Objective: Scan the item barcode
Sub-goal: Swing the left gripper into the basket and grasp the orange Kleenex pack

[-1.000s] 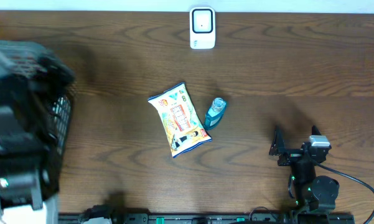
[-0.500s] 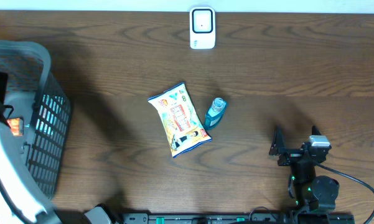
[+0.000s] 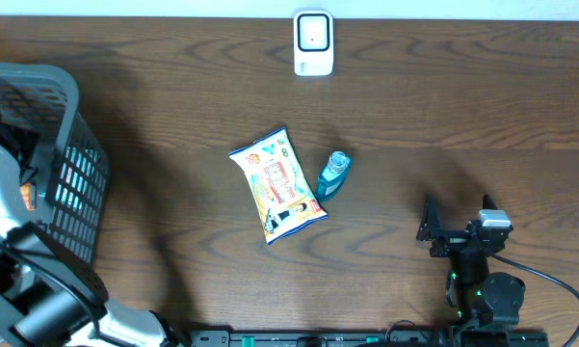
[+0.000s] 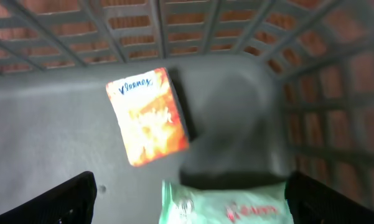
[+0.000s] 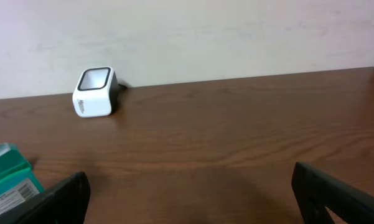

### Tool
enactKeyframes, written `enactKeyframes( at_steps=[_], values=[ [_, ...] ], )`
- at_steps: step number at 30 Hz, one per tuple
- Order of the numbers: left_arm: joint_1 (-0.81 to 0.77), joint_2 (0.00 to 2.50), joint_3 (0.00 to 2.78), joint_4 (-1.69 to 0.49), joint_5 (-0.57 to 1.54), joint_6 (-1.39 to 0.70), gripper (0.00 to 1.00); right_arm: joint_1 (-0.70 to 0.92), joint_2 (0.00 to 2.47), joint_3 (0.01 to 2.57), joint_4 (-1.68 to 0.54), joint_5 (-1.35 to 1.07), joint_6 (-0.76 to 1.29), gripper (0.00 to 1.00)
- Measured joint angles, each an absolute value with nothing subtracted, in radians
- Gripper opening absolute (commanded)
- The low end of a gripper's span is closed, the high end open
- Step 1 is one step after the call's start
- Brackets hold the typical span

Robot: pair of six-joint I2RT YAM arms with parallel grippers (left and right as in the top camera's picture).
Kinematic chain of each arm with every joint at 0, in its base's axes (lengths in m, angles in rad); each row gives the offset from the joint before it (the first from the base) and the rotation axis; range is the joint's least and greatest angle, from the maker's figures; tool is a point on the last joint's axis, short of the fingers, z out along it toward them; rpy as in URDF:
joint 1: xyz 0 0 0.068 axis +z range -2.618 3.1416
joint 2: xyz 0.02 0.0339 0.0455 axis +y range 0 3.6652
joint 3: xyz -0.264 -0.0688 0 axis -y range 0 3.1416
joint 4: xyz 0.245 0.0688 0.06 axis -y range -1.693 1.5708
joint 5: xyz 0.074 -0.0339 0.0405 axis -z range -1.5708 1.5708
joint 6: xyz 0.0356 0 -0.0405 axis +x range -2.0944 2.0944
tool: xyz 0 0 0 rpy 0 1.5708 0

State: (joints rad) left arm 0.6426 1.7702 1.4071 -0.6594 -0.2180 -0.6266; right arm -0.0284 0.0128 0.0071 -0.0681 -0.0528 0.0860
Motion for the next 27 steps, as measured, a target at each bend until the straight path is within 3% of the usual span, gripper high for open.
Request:
enactKeyframes(
  at_steps=[5,12,20,27],
  values=[
    [0.643,1.817,1.407,-0.608,-0.253,-0.582,0.91,-0.028,0.013,0.007,-0.068,-0.053,0.086,0.99],
    [0.643,1.904,1.407,-0.58,-0.28,-0.545,0.76,-0.028,0.013,0.007,-0.068,-0.053,0.086,0.99],
    [0.643,1.974,1.407,-0.578,-0.291,-0.541,0.68,-0.028,0.013,0.007,-0.068,-0.053,0.086,0.99],
    [0.643,2.001,1.407,-0.574,-0.295,-0.519,0.46,-0.028,0.013,0.007,-0.068,-0.053,0.086,0.99]
  ],
)
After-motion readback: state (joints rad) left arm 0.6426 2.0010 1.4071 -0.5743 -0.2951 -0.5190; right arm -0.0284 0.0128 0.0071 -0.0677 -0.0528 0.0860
